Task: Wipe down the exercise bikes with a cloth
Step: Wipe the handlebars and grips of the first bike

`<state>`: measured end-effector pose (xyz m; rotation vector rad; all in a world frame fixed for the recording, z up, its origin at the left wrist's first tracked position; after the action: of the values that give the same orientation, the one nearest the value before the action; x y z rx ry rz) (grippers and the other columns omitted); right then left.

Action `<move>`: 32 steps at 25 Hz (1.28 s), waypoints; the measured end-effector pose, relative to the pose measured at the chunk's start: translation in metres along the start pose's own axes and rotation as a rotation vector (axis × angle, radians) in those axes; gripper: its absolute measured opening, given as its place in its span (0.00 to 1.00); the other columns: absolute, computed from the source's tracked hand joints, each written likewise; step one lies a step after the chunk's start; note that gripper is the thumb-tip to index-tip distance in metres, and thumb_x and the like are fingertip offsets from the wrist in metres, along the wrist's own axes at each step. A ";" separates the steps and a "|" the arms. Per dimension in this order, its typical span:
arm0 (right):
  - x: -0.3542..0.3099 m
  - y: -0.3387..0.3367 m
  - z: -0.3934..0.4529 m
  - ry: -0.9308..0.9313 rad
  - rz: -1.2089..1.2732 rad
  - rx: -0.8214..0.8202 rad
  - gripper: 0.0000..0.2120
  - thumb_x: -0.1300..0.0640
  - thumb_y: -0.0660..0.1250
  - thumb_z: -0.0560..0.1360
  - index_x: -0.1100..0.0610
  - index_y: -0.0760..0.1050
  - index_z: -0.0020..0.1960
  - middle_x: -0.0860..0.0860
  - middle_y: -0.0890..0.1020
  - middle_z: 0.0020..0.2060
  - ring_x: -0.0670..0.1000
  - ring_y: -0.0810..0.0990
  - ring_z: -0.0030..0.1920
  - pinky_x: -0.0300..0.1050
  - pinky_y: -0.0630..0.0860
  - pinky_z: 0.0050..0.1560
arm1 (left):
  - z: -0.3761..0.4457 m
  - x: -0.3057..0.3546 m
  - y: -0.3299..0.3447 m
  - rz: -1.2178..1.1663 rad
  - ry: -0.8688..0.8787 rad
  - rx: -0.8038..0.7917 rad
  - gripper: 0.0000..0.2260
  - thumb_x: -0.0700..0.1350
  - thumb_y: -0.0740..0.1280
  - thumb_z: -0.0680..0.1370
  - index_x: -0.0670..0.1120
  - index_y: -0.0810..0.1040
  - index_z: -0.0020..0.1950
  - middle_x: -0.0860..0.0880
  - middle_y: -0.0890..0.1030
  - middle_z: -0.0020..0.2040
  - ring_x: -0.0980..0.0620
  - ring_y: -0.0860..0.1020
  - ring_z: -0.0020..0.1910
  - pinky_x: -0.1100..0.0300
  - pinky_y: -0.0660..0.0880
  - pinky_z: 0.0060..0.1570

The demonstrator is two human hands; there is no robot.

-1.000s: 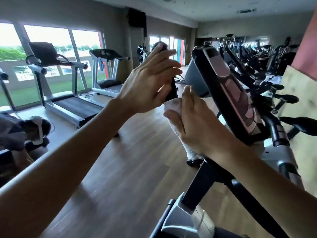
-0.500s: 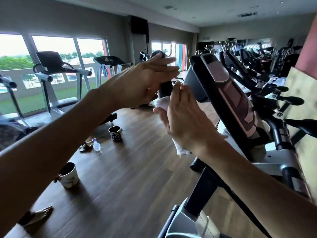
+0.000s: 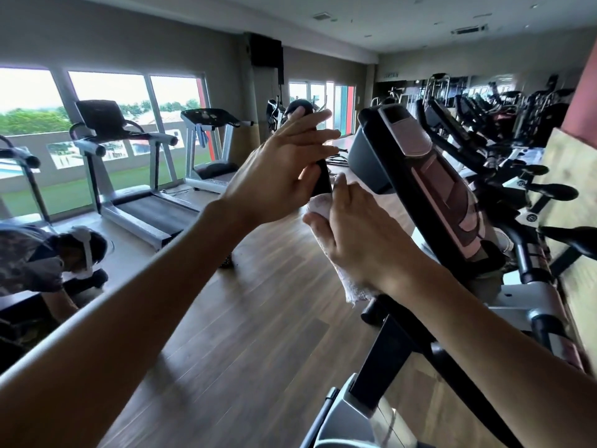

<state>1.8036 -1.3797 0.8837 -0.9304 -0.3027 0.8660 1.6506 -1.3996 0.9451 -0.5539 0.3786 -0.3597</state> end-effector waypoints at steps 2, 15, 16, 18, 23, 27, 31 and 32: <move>0.000 0.000 -0.005 -0.021 0.013 0.030 0.40 0.39 0.52 0.81 0.72 0.55 0.77 0.68 0.70 0.68 0.64 0.71 0.69 0.51 0.70 0.67 | -0.002 0.003 0.003 0.000 -0.028 0.034 0.20 0.37 0.56 0.75 0.36 0.84 0.58 0.40 0.82 0.63 0.40 0.72 0.73 0.55 0.52 0.80; 0.016 -0.018 -0.018 -0.009 0.153 -0.329 0.38 0.46 0.55 0.84 0.66 0.41 0.81 0.64 0.48 0.80 0.58 0.47 0.81 0.44 0.46 0.78 | -0.001 0.012 0.005 0.029 -0.065 -0.002 0.20 0.39 0.55 0.74 0.37 0.85 0.55 0.41 0.84 0.58 0.39 0.74 0.71 0.46 0.54 0.79; 0.020 -0.020 -0.022 -0.039 0.185 -0.349 0.37 0.47 0.56 0.85 0.66 0.41 0.81 0.62 0.49 0.81 0.57 0.48 0.81 0.42 0.46 0.78 | -0.002 0.013 0.005 0.039 -0.066 0.001 0.20 0.39 0.55 0.75 0.37 0.85 0.55 0.42 0.84 0.58 0.39 0.74 0.70 0.48 0.53 0.79; 0.036 -0.022 -0.042 -0.088 0.223 -0.417 0.36 0.49 0.57 0.84 0.64 0.41 0.81 0.59 0.48 0.81 0.52 0.45 0.82 0.39 0.44 0.78 | -0.004 0.014 0.006 0.045 -0.059 0.008 0.19 0.38 0.55 0.75 0.37 0.84 0.56 0.42 0.83 0.57 0.40 0.73 0.71 0.51 0.52 0.80; 0.046 -0.031 -0.059 -0.097 0.166 -0.525 0.38 0.45 0.55 0.83 0.61 0.40 0.82 0.56 0.47 0.81 0.48 0.44 0.81 0.32 0.40 0.74 | -0.003 0.011 0.009 -0.021 -0.069 0.022 0.20 0.38 0.55 0.74 0.36 0.85 0.54 0.41 0.83 0.58 0.38 0.72 0.71 0.54 0.49 0.79; 0.017 -0.027 -0.037 -0.033 0.180 -0.332 0.39 0.44 0.56 0.84 0.64 0.40 0.81 0.61 0.52 0.79 0.57 0.51 0.80 0.43 0.48 0.77 | -0.002 0.016 0.012 -0.030 -0.099 0.033 0.19 0.39 0.55 0.75 0.36 0.85 0.51 0.41 0.83 0.58 0.38 0.71 0.72 0.57 0.46 0.79; 0.030 -0.037 -0.068 0.029 0.241 -0.456 0.52 0.38 0.69 0.76 0.54 0.36 0.82 0.50 0.51 0.78 0.53 0.56 0.79 0.43 0.55 0.76 | -0.006 0.023 0.013 -0.017 -0.126 0.028 0.19 0.39 0.54 0.75 0.37 0.84 0.51 0.41 0.83 0.59 0.37 0.71 0.73 0.44 0.53 0.79; 0.035 -0.041 -0.076 0.050 0.231 -0.499 0.52 0.39 0.70 0.75 0.51 0.36 0.82 0.47 0.52 0.77 0.54 0.59 0.77 0.45 0.59 0.75 | -0.005 0.024 0.015 -0.025 -0.138 0.018 0.19 0.40 0.54 0.75 0.37 0.84 0.50 0.40 0.82 0.59 0.37 0.71 0.73 0.41 0.54 0.79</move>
<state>1.8903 -1.4092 0.8680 -1.4705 -0.3817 0.9973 1.6728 -1.4009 0.9265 -0.5624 0.2354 -0.3465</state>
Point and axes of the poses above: each hand's wrist, its own z-axis towards the middle knuckle, its own y-axis out of the palm, x = y × z, the point moved 2 cm from there along z, towards the middle knuckle
